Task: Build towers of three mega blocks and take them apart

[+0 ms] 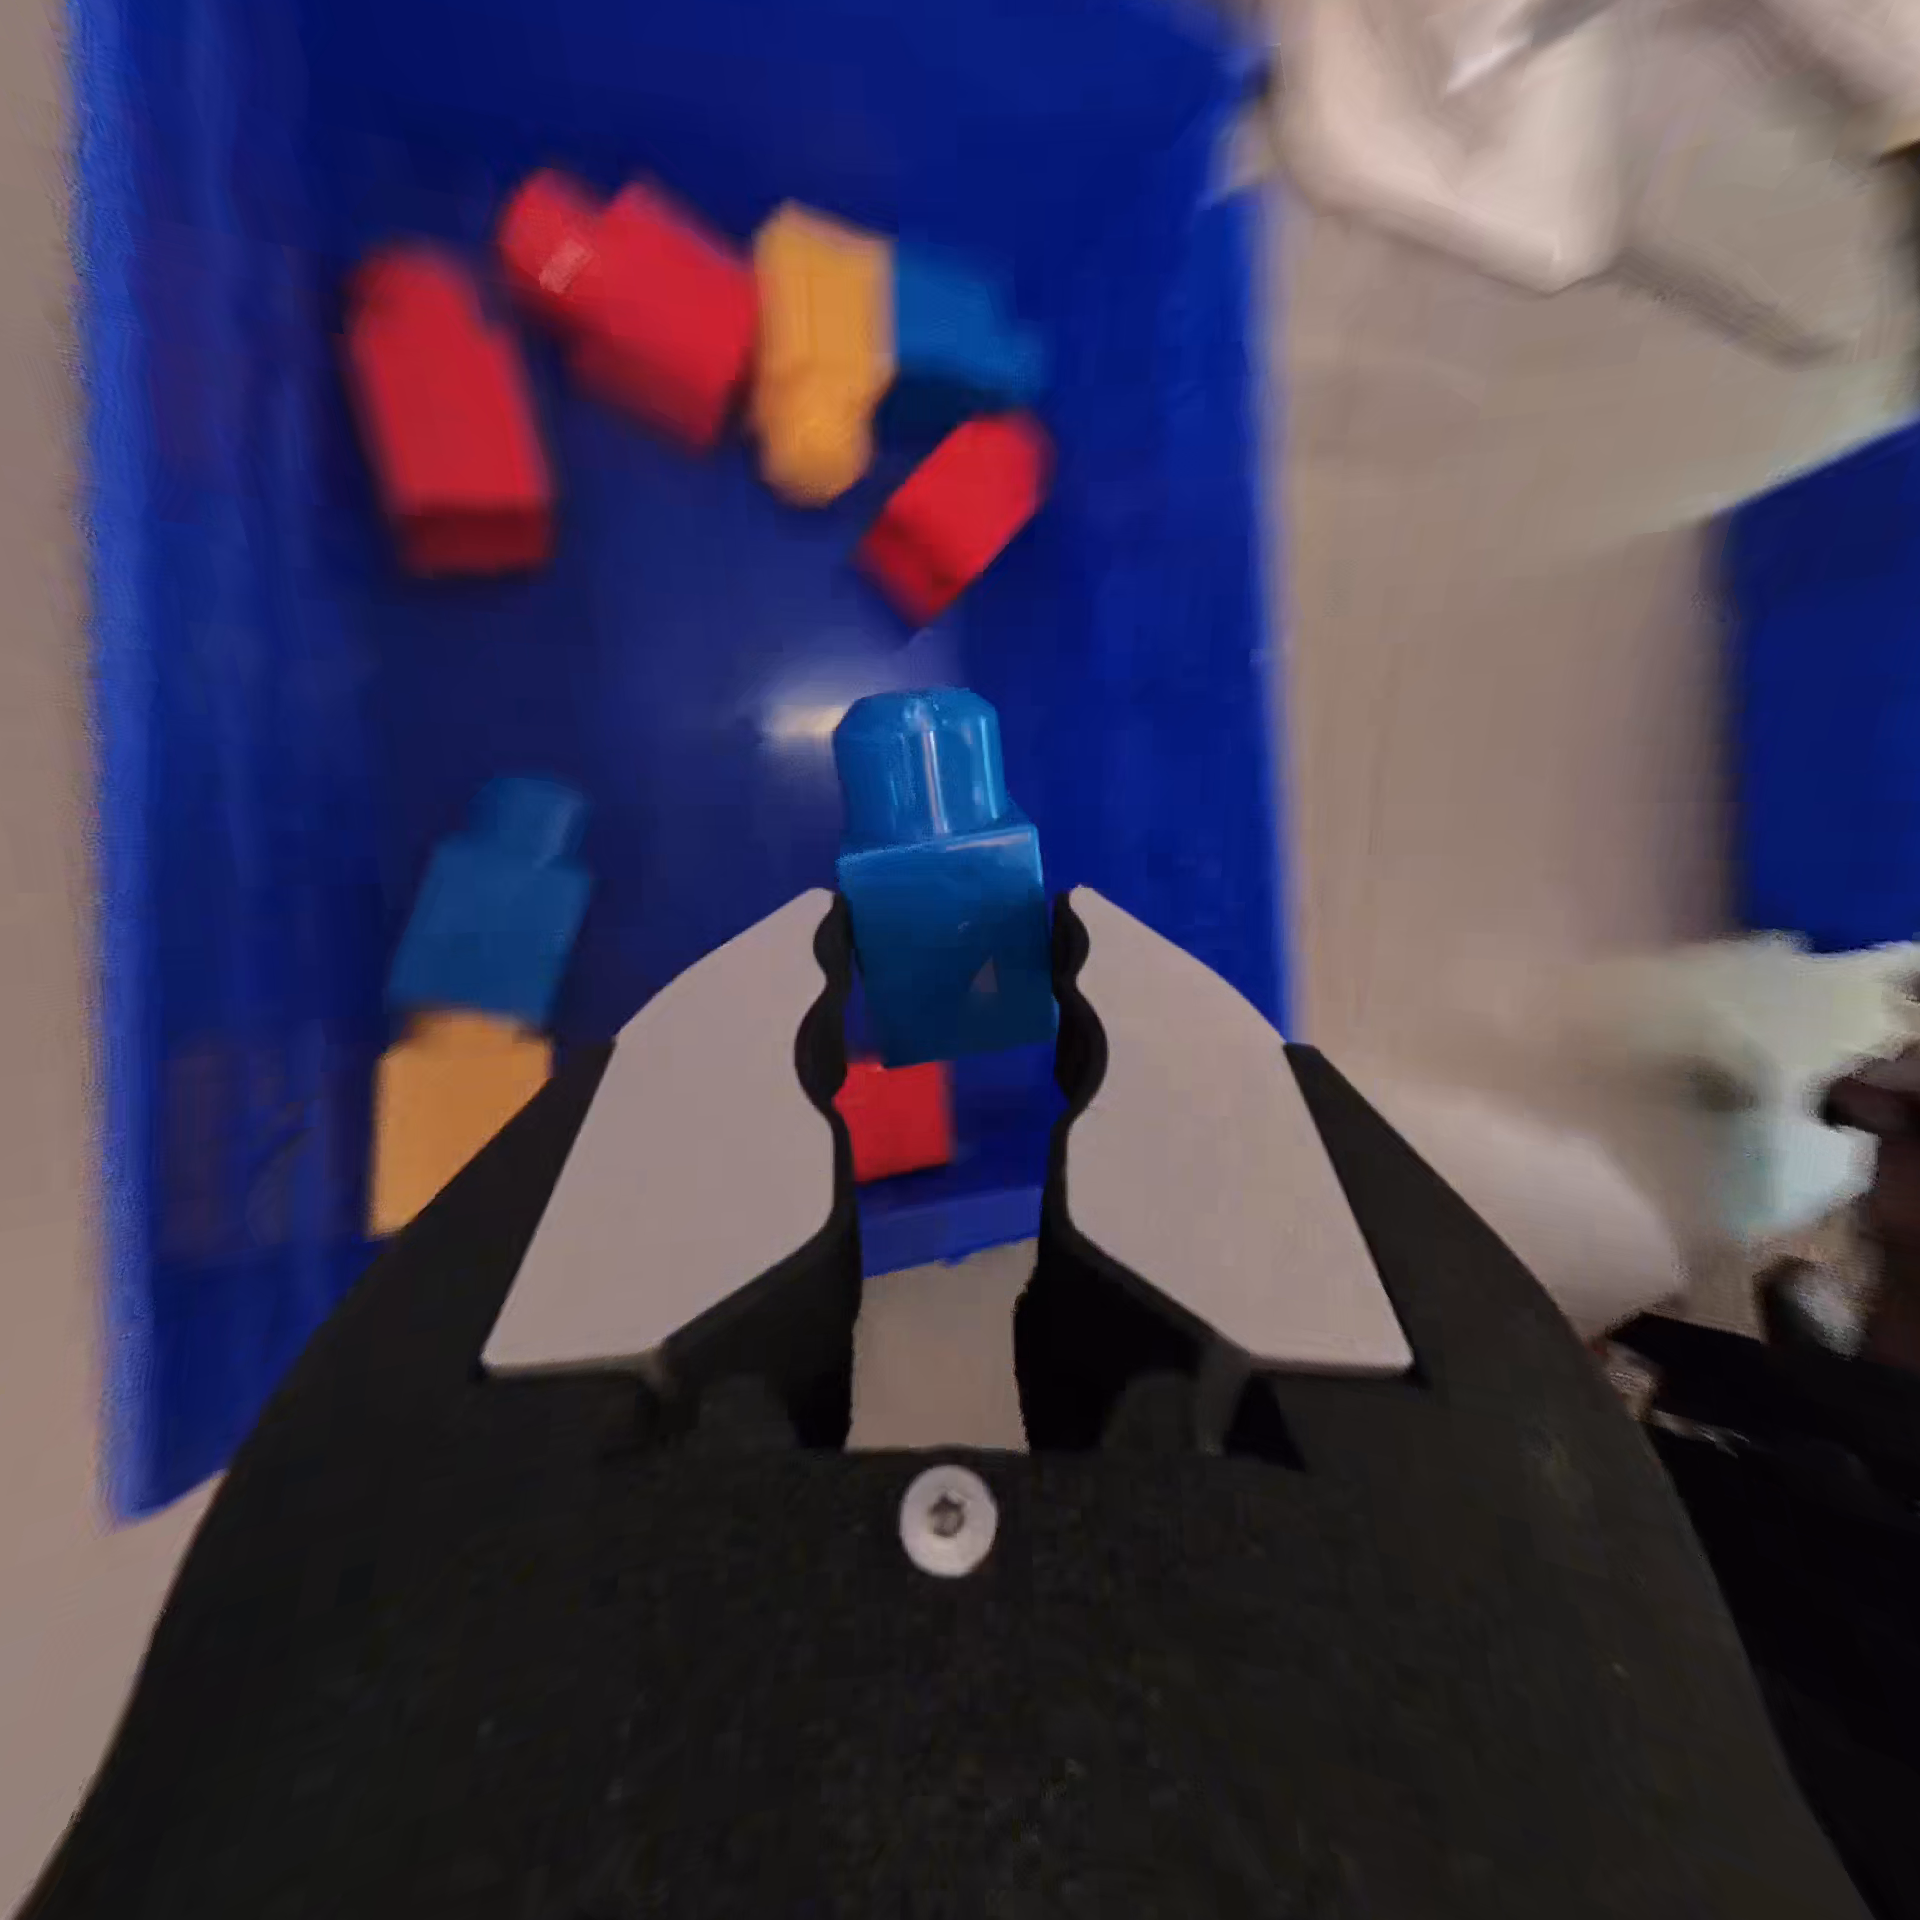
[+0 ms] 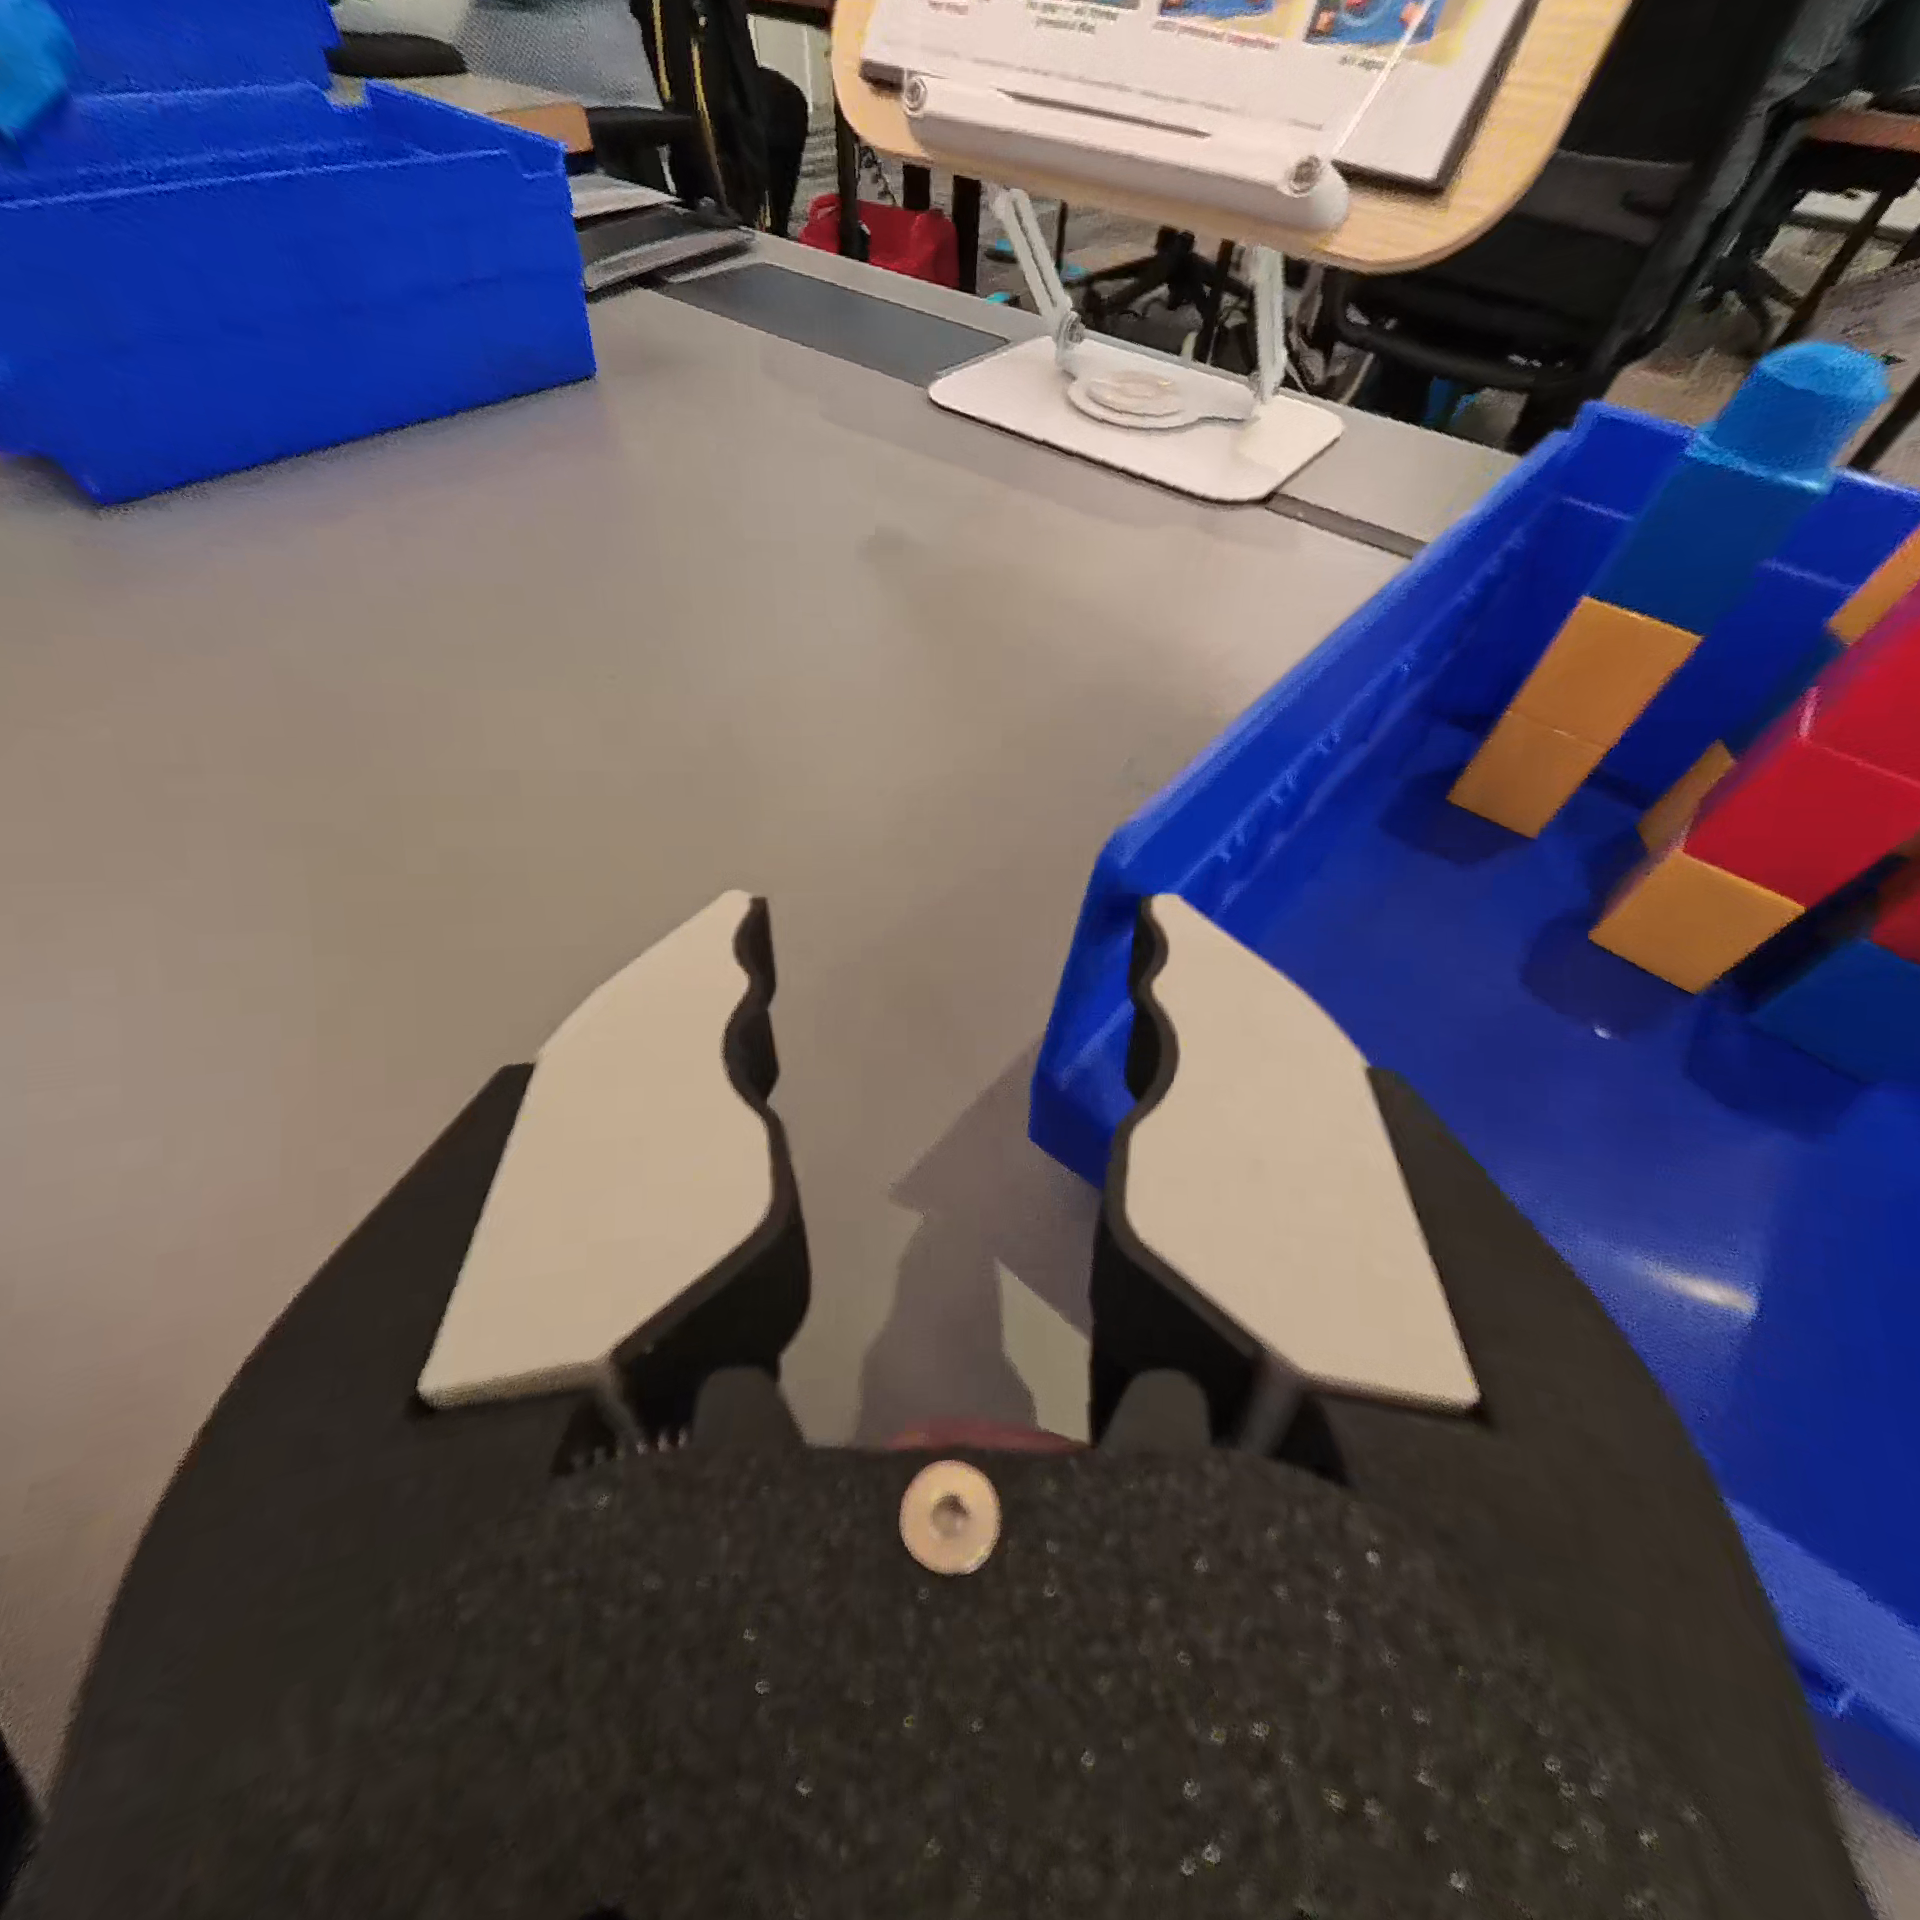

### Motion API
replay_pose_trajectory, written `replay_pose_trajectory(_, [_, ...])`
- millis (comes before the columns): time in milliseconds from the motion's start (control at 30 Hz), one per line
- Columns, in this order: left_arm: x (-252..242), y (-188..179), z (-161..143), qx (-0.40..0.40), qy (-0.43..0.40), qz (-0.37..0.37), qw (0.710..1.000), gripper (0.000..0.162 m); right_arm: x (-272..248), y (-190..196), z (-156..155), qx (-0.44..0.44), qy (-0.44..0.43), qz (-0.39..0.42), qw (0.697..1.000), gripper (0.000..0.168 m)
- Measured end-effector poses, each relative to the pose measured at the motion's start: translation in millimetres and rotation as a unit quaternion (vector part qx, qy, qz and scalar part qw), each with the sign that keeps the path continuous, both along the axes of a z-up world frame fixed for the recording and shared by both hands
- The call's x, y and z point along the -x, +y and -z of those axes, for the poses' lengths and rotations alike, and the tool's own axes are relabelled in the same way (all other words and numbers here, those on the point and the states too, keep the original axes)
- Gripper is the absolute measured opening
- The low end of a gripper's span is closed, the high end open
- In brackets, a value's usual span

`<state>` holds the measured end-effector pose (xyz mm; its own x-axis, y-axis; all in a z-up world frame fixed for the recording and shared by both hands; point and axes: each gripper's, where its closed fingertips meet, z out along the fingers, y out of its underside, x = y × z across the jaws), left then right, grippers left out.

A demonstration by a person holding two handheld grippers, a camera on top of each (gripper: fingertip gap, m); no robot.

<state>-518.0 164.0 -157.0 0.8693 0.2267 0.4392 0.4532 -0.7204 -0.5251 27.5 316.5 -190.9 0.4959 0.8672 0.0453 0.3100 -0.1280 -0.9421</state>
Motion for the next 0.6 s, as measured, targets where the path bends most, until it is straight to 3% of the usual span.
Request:
replay_pose_trajectory(100, [-47,25,-59,-0.18,-0.013,0.088,0.98,0.036,23,-1,-3,0.005,-0.012,-0.026,1.0,0.069])
replay_pose_trajectory(167, [-85,37,-88,-0.262,-0.011,0.145,0.954,0.036,30,3,-6,-0.008,-0.039,-0.023,0.999,0.055])
replay_pose_trajectory(233, [-122,48,-104,-0.317,-0.018,0.184,0.93,0.036,24,7,-3,-0.009,-0.08,-0.001,0.997,0.062])
replay_pose_trajectory(367, [-197,64,-113,-0.359,-0.09,0.273,0.888,0.036,7,-2,-4,0.027,-0.047,0.051,0.997,0.055])
replay_pose_trajectory(500, [-254,85,-100,-0.376,-0.086,0.351,0.853,0.036,23,-22,-38,0.028,0.036,0.017,0.999,0.055])
replay_pose_trajectory(600, [-276,118,-72,-0.363,-0.033,0.347,0.864,0.036,48,-35,-59,0.024,0.065,-0.033,0.997,0.055])
